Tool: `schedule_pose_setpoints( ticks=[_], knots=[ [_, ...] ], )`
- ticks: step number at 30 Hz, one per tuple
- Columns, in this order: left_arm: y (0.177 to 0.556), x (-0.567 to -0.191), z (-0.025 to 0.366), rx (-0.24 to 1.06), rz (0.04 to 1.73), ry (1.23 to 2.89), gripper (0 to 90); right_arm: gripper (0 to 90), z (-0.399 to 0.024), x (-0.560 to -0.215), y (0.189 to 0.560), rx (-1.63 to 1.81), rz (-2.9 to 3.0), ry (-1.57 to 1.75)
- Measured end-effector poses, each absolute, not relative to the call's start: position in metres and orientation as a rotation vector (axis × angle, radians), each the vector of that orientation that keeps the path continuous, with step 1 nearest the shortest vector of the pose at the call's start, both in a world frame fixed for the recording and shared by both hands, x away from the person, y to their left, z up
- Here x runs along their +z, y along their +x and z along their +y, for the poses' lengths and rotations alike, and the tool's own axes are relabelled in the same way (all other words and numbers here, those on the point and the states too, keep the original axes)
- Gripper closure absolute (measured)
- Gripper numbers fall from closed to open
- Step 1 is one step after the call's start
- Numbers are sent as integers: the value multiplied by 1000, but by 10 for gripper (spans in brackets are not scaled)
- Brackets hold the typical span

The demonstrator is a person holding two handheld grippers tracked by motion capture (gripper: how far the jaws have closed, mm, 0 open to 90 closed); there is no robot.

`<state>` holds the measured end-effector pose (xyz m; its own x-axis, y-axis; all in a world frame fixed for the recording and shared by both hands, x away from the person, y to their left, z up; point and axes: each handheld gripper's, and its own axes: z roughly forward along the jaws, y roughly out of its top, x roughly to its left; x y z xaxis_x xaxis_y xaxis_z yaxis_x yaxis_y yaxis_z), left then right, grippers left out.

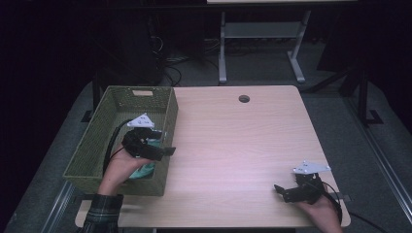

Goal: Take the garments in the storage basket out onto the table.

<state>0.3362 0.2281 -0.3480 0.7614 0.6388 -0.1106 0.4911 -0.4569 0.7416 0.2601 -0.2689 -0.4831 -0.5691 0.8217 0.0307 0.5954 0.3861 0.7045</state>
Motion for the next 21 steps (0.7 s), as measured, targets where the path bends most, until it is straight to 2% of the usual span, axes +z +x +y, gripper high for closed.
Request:
schedule_pose_setpoints(
  ticks=[21],
  knots=[
    [337,-348,266,277,919,2134,160,17,-269,-483,260,981,2326,1238]
  ],
)
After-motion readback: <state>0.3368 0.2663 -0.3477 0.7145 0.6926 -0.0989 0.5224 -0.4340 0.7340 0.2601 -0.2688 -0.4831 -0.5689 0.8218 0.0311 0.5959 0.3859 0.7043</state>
